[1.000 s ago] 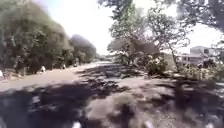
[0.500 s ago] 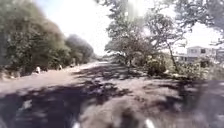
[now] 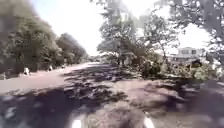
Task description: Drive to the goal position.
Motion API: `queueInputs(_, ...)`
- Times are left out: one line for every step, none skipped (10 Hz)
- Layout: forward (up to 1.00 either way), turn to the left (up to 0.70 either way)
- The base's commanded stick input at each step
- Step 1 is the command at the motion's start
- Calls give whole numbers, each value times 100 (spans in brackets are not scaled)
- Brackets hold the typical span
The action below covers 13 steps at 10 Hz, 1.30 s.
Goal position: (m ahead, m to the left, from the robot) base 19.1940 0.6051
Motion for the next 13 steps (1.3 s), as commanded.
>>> queueInputs(50, 0)
queueInputs(50, 0)
queueInputs(50, 0)
queueInputs(50, 0)
queueInputs(50, 0)
queueInputs(50, 0)
queueInputs(50, 0)
queueInputs(50, 0)
queueInputs(50, 0)
queueInputs(50, 0)
queueInputs(50, 0)
queueInputs(50, 0)
queueInputs(50, 0)
